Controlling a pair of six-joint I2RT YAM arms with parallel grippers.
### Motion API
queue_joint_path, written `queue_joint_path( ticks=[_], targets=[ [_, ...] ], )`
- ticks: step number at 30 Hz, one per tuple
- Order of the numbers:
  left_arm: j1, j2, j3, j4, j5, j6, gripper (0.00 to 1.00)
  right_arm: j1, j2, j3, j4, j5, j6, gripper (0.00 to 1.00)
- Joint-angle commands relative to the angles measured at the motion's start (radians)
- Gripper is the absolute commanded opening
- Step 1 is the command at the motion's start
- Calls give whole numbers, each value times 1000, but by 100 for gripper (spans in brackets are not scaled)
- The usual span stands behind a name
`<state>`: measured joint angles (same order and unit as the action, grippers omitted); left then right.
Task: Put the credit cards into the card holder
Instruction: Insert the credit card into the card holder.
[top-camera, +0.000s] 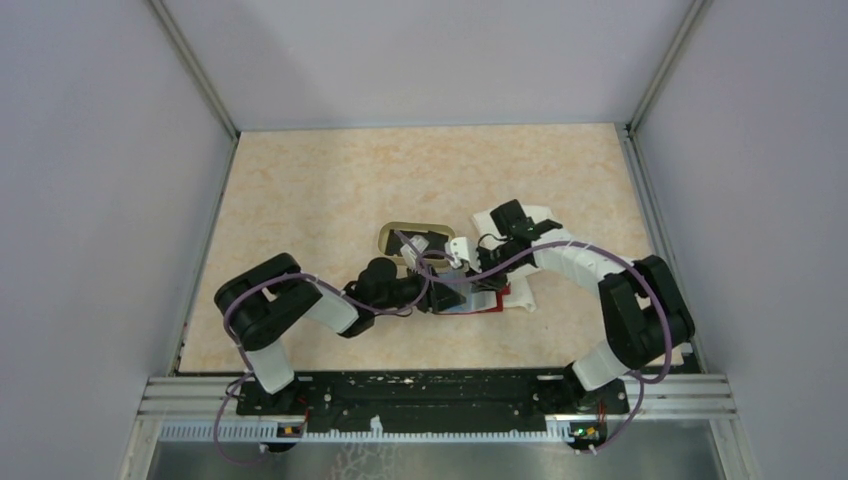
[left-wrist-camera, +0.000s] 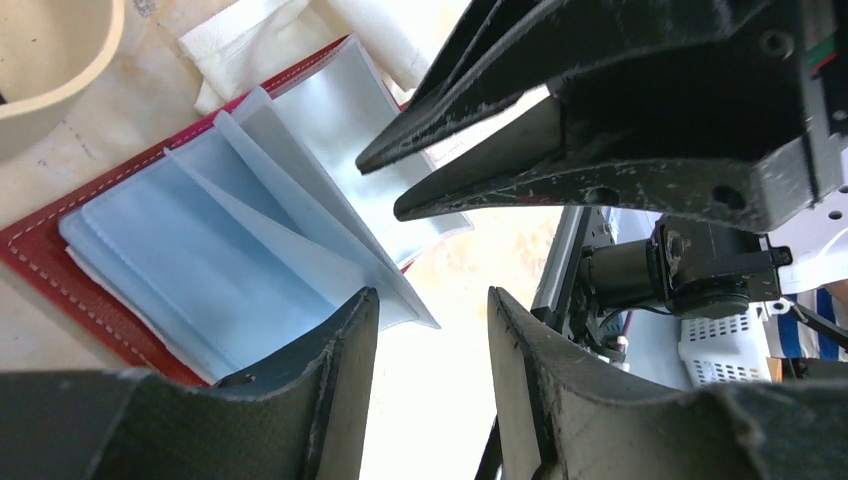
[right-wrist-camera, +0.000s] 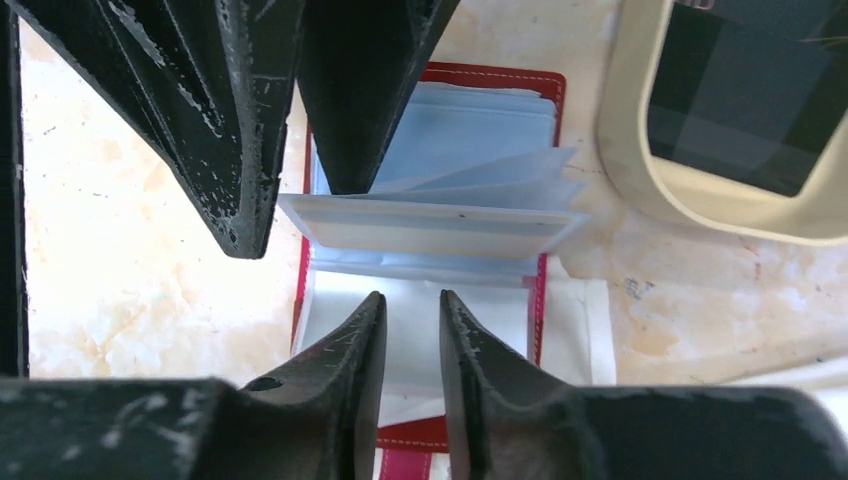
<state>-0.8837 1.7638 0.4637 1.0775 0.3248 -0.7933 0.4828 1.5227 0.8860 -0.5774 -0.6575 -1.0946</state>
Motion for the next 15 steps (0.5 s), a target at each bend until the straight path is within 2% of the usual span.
queue_joint_path(
  ticks=[1,4,10,15],
  targets=[
    [-1,35,46,36,44,-7,51,-57,-52,48,13,-99,77,31],
    [-1,59,73,38,64,-8,51,-88,-41,62,46,-103,182,39],
    [-1,112,109,68,102,-28,51,-161,35,123,27,-180,348,43],
    [-1,129,110,79,104,-34,51,-183,97,156,-10,-220,412,48]
  ],
)
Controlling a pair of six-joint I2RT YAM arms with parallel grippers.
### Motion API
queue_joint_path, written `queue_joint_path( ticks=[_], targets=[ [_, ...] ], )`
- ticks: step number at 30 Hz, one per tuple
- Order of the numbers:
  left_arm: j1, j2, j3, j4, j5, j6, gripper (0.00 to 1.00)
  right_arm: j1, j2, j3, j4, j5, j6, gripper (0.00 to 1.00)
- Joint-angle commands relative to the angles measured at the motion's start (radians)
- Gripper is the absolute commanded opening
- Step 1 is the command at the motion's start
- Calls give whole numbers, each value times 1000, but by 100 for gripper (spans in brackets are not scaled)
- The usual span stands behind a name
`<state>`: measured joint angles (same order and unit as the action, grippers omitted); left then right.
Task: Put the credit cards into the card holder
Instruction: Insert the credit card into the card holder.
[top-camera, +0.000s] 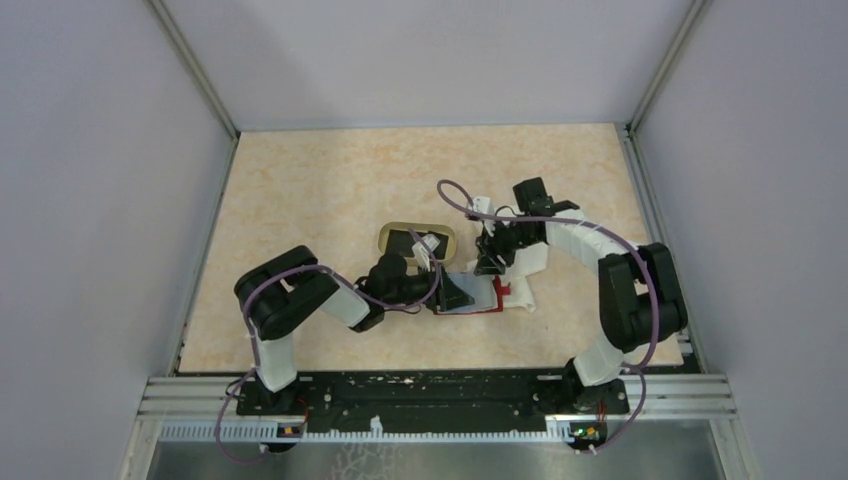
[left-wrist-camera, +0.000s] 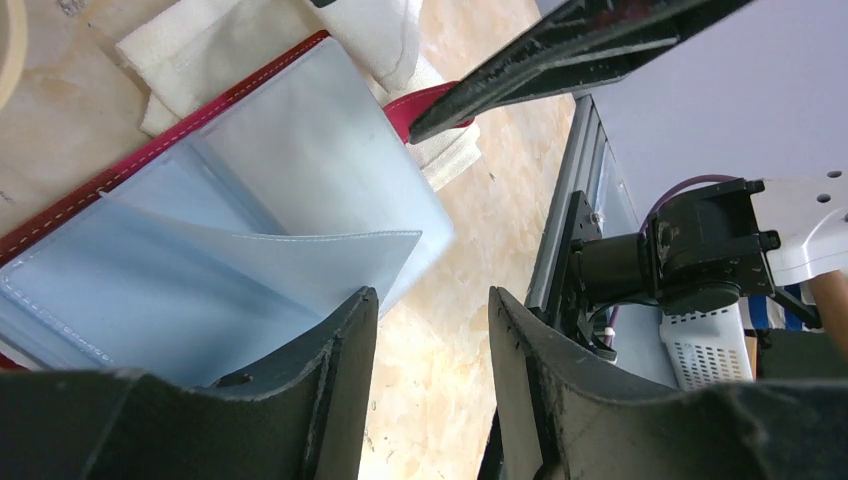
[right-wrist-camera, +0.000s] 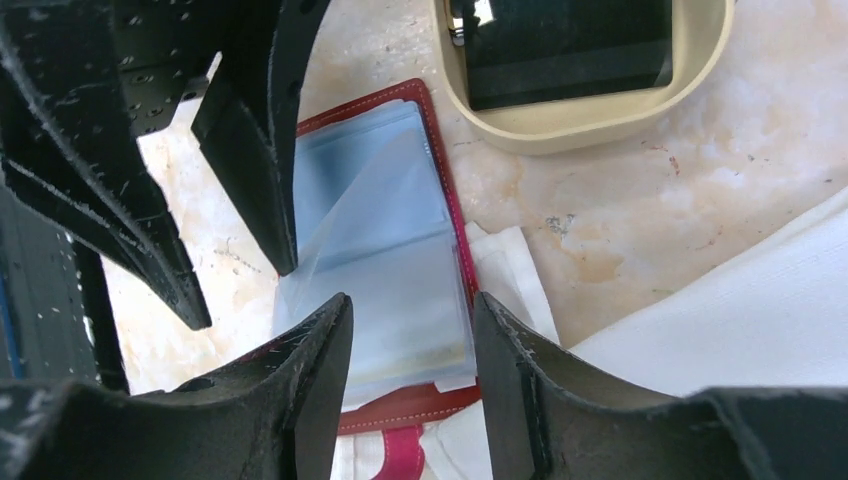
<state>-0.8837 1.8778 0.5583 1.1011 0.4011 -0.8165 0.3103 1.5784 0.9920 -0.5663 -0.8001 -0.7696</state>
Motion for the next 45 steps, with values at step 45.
queue_joint_path(
  ticks=[45],
  targets=[
    [-1,-101,-168,68,-135,109,51,124,216,161,-232,-114,25,33]
  ],
)
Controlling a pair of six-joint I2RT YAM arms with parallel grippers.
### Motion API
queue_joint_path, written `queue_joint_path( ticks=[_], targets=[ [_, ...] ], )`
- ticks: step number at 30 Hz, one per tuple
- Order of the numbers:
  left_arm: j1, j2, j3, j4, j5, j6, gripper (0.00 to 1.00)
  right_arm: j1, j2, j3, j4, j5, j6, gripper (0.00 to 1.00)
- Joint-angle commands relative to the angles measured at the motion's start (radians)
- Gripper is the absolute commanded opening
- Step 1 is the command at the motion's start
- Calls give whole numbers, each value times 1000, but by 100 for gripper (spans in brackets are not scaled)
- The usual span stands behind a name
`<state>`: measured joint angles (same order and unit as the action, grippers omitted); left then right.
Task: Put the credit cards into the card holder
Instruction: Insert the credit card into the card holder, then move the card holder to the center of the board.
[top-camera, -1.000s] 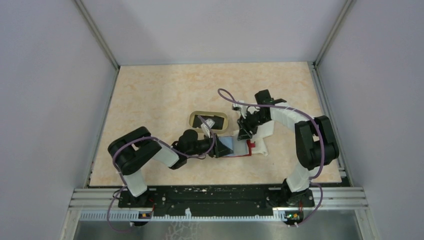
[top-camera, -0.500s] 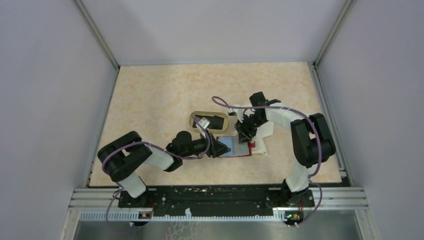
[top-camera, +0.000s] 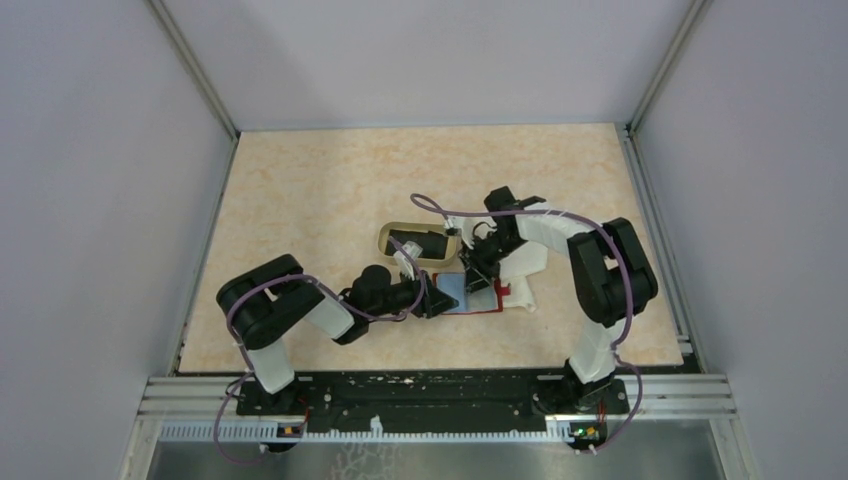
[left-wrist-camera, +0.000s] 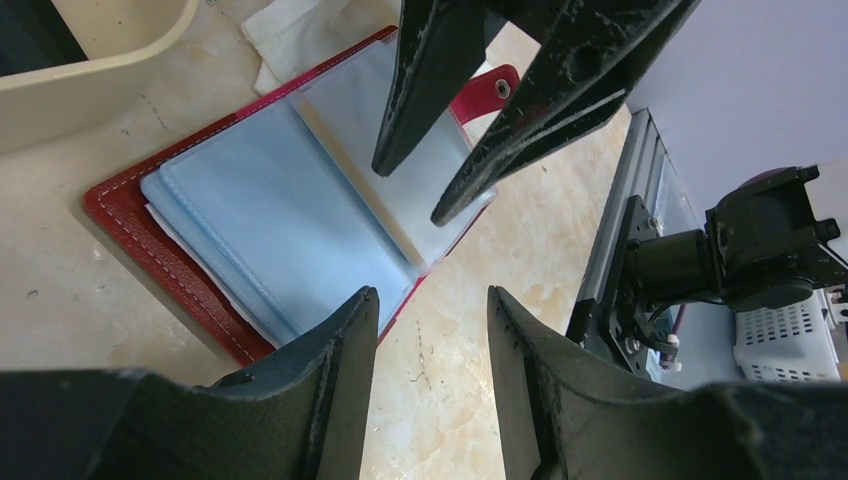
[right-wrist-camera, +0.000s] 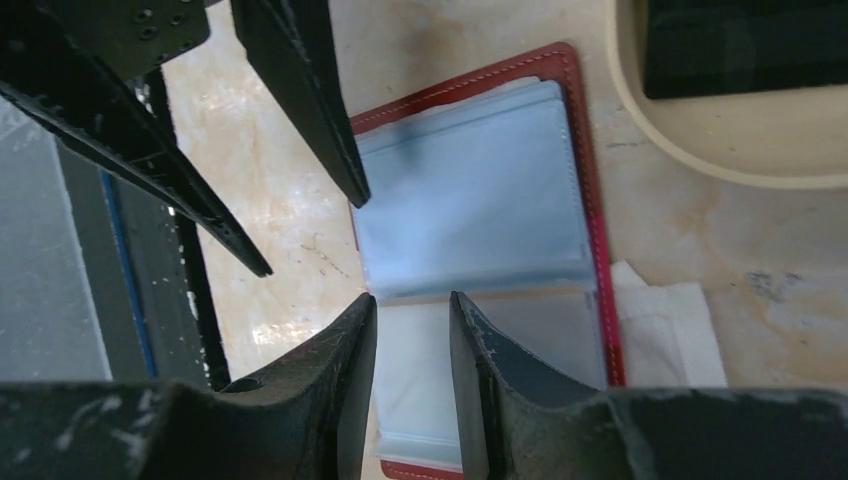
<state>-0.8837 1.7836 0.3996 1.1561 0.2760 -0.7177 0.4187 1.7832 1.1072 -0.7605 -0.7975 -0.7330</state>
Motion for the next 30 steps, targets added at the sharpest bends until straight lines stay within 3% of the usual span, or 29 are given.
queue_joint_path(
  ticks=[1,3,10,16,22,30],
  targets=[
    [-1,-7,-11,19,-7,13,51,15,8,49,-43,-119,-17,33],
    [-1,-9,-20,40,-1,18,51,15,-18,56,-49,-92,-36,34],
    [-1,-76,-93,124,-41,42,50,6,-201,-28,16,228,-153,39],
    [-1,-212,-138,-39,-130,103,49,0,-168,-27,-28,287,-105,39],
    [-1,-287,-135,-256,-195,77,52,-1,-165,-91,56,340,-18,39],
    [-1,-243,-136,-256,-186,26,52,0,-103,-107,101,425,23,37]
  ],
)
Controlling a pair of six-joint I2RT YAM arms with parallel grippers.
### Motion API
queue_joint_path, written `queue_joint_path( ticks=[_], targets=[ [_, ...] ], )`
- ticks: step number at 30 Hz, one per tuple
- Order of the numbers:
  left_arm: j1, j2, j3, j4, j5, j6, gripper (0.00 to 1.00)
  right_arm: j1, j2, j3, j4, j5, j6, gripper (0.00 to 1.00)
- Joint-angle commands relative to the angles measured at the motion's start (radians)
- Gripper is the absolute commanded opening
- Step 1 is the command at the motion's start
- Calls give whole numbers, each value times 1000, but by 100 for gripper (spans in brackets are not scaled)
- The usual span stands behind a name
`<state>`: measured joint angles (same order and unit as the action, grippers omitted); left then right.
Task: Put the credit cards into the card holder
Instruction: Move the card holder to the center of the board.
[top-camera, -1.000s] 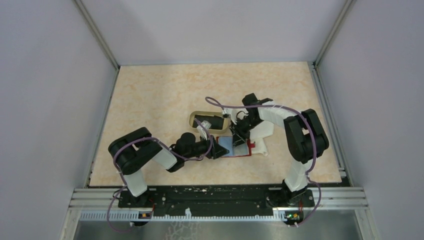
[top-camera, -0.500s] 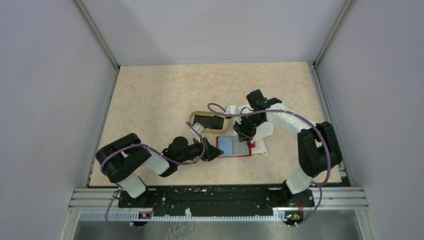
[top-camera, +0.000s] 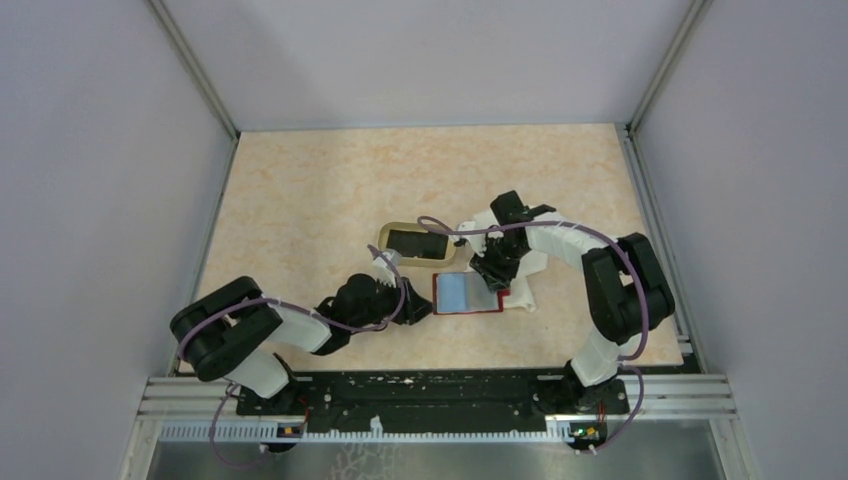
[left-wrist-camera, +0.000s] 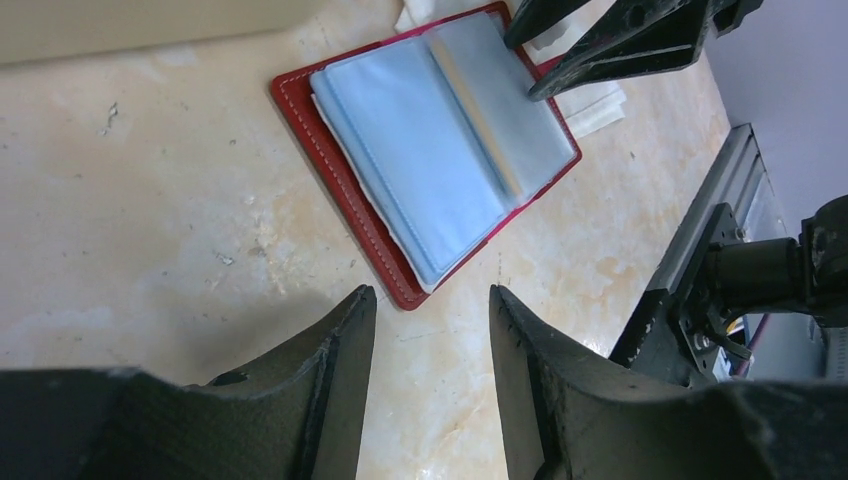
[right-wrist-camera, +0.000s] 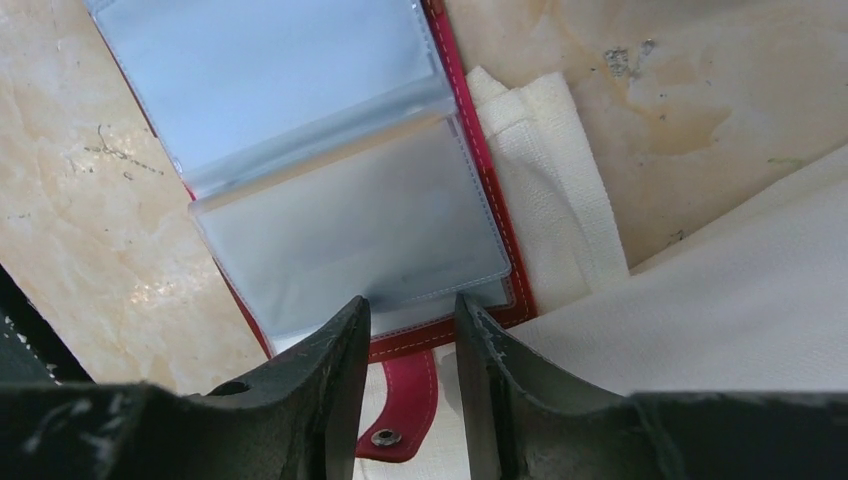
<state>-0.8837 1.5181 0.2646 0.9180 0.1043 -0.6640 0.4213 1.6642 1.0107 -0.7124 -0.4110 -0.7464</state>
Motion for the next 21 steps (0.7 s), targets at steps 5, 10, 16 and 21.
queue_joint_path(
  ticks=[5,10,16,21],
  targets=[
    [-1,30,-7,1,7,-50,52,30,54,-10,84,22,45,34],
    [-2,-10,-43,9,1,-64,52,77,56,-9,118,1,44,30],
    [-2,-79,-84,6,-4,-67,51,179,27,-14,139,-26,28,29],
    [-2,-173,-95,-55,-54,-42,52,189,-15,-5,123,5,24,31]
  ],
)
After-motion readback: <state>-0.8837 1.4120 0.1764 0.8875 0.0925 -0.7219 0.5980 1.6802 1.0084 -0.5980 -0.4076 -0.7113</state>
